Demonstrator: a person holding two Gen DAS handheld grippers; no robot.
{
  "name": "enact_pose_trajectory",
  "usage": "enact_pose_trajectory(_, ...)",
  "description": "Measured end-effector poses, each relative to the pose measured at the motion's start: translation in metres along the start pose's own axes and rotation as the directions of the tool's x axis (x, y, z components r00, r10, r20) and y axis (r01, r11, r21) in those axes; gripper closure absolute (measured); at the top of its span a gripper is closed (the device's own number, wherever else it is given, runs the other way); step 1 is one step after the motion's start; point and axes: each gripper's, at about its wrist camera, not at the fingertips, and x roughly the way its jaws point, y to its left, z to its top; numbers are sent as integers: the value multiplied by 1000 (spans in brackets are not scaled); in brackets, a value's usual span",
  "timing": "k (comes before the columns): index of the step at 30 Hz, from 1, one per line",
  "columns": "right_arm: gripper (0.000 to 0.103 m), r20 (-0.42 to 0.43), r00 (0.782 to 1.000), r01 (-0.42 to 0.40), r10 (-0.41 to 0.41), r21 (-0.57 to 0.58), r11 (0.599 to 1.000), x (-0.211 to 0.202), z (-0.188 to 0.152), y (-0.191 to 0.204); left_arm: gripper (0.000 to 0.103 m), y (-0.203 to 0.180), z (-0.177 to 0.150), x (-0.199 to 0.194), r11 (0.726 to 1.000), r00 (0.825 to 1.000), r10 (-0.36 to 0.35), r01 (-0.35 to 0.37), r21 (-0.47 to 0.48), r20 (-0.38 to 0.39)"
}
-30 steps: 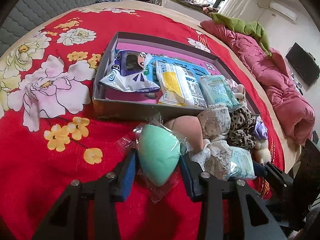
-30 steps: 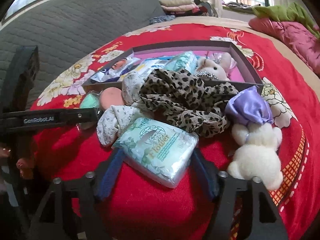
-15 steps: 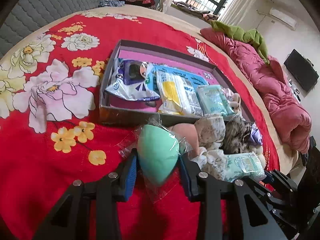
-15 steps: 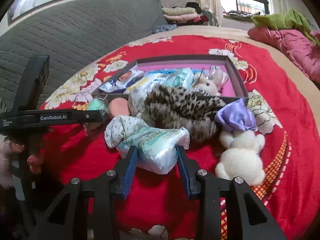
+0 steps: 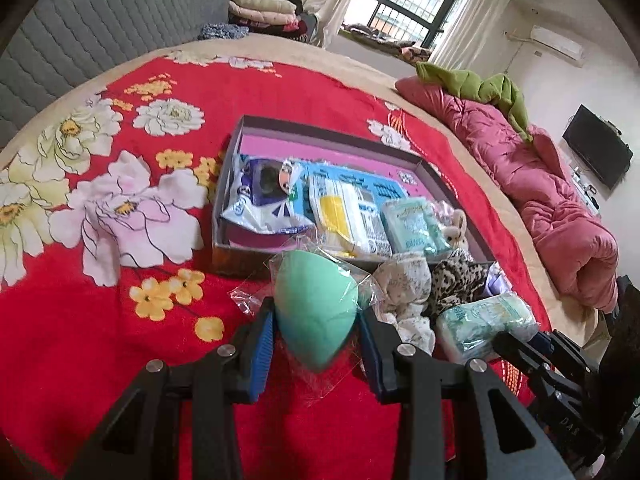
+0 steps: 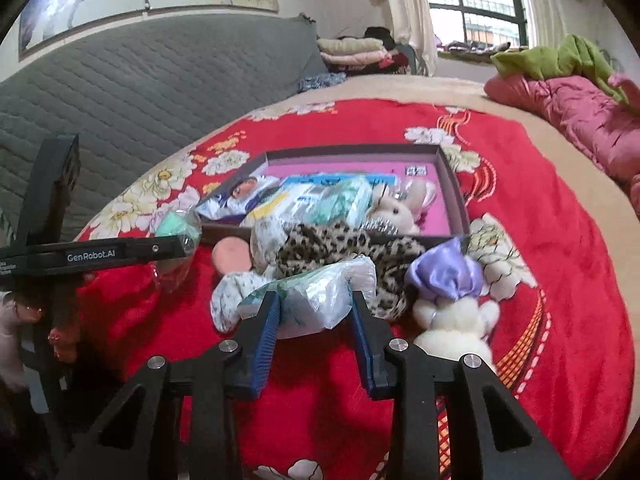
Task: Organize soft objects
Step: 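Lift the sponge toward the box with the left gripper while the right lifts the tissue pack there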
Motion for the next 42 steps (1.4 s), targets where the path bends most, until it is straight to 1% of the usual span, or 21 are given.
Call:
enact_pose_trajectory(10,69,74,997,5,-4,-13,1000,-14,13,-1,64,-7,3,-5,1000,1000,10,-10,4,8)
enact_pose_trajectory(18,69,147,989,4,-5,10,1000,-22,30,-11,64,-20,10,-13,1000,999,15,-16,21,33)
enact_pose_trajectory(29,69,196,980,23,-20,-13,1000,-25,42,-14,64,-35,20,-10,998,998,38,-39,40,41)
enact_pose_trajectory(37,69,211,977,31,-25,-26,999,-19,49,-18,64,-39,31,-3,997,997,63,-66,49,54)
enact_pose_trajectory(42,69,218,976,29,-26,-9,1000,-15,52,-27,64,-39,36,2,996,996,71,-74,44,52)
